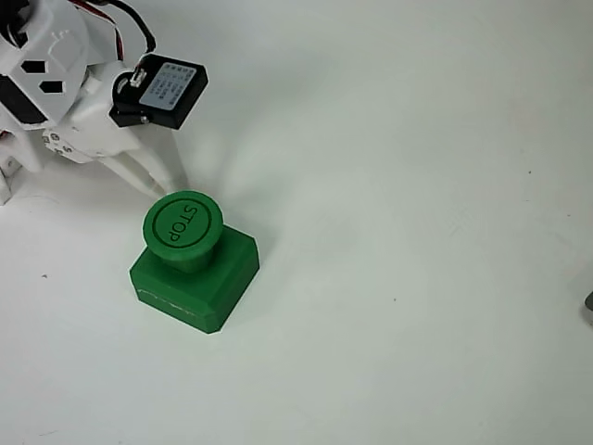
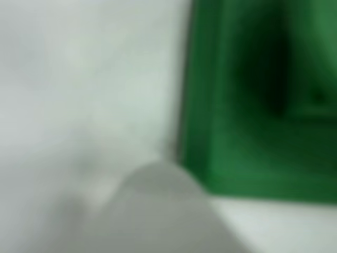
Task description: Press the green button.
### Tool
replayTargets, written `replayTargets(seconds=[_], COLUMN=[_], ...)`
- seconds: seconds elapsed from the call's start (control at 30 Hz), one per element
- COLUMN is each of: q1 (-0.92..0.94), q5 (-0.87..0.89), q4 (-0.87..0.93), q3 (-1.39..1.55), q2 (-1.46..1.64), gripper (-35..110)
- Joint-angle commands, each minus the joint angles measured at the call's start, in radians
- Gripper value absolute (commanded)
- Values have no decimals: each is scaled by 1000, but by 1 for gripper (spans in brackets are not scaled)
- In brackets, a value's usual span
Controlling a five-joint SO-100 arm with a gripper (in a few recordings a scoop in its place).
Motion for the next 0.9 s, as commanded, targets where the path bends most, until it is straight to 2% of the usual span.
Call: replayTargets(seconds=[0.0, 0.5, 0.63, 0.87], q1=[-20, -18, -18, -18], q5=[5, -34, -175, -175], q4=[20, 29, 54, 54], q3=[-8, -8, -8, -8], q2=[21, 21, 21, 21], gripper=[0, 0, 0, 0])
